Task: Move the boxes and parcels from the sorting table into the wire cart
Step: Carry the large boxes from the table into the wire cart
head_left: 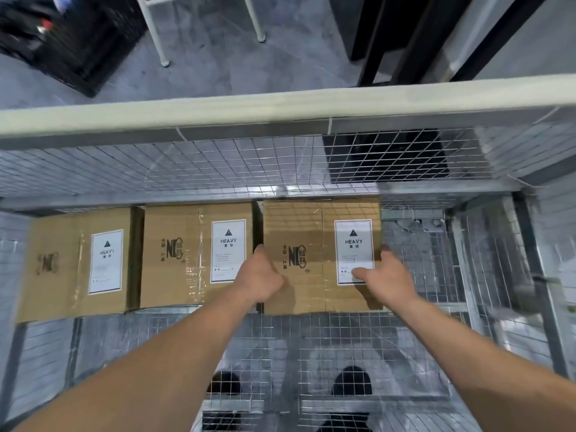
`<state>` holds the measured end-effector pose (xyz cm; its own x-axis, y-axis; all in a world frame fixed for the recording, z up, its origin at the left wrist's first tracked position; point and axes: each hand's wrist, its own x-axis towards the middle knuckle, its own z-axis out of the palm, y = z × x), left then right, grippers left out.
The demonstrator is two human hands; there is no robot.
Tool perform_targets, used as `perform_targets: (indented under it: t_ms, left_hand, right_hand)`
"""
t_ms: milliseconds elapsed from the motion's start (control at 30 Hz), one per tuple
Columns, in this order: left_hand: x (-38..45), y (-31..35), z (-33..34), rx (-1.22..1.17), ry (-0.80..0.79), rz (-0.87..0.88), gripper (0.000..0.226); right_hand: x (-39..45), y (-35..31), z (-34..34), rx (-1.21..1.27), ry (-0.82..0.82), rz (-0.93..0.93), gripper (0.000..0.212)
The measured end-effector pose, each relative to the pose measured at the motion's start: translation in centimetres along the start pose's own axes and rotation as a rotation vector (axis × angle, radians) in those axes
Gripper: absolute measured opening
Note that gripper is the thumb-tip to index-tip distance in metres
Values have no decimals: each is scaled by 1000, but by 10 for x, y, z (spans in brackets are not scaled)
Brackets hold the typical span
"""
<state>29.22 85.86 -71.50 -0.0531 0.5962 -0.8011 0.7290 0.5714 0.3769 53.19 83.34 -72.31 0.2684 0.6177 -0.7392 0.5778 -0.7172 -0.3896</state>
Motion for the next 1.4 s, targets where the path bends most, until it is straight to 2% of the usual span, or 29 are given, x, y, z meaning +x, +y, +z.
perform_targets:
  t_ms: [100,333,433,533,667,767,800,967,1200,1300,1400]
  left_hand:
    - [3,-3,1,2,0,-9,64]
    - [-4,4,2,28,7,63,68]
    - [-24,8,1,108,7,90,63]
    - [-58,13,-6,270,-3,171,44]
    - [-118,26,-25,448,27,312,49]
    - [-170,46,-48,601,41,423,62]
    - [-187,54,-55,636,49,470,66]
    - [-283,95,-94,840,62,685,60]
    - [-418,144,-118,1016,110,1059,58]
    - [-465,155,-110,1035,109,1179,66]
    - [-511,163,-93,1054,112,1290,70]
  right_hand:
    - [0,-1,0,0,-3,-20,39]
    - [-6,-2,0,37,-10,-66,43]
    - [-25,-3,-3,-42,10,-73,57]
    - [-57,-2,-10,-119,16,-91,79]
    - [-121,-15,-36,-160,49,-146,78]
    - [-177,-31,-61,-168,106,-155,51]
    - [-197,-34,-70,-172,133,-155,50]
    - [-313,-52,-108,-138,262,-120,67]
    - [-477,-45,-155,-80,512,-20,71]
    - [-535,-32,-170,-81,615,39,64]
    - [-586,-13,-179,-83,676,106,66]
